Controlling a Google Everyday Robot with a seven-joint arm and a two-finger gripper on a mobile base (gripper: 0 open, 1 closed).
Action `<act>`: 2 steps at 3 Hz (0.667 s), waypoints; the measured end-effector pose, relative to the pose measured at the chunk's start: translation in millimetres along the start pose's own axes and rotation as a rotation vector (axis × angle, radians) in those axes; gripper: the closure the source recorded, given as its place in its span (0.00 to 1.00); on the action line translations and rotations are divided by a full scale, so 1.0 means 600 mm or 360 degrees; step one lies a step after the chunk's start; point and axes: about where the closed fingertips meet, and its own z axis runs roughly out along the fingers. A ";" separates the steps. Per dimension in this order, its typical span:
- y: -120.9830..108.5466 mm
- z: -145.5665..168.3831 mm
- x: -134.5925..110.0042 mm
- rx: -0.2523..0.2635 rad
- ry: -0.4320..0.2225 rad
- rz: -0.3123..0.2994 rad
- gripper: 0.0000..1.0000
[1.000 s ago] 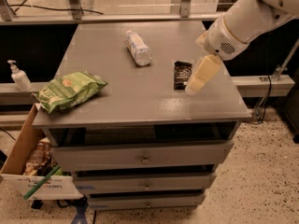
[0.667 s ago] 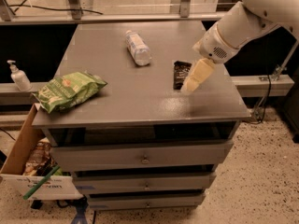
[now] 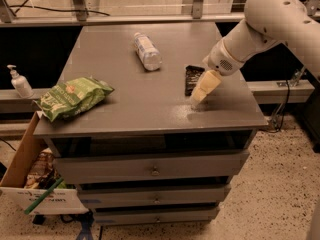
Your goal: Pick rxbar chocolate
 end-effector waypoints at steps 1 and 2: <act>-0.015 0.025 -0.005 -0.0014 -0.0011 0.0011 0.18; -0.022 0.035 -0.012 -0.0034 -0.0019 0.0018 0.41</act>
Offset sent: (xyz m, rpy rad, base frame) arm 0.0263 0.0135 -0.0098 0.0291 0.0226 0.0009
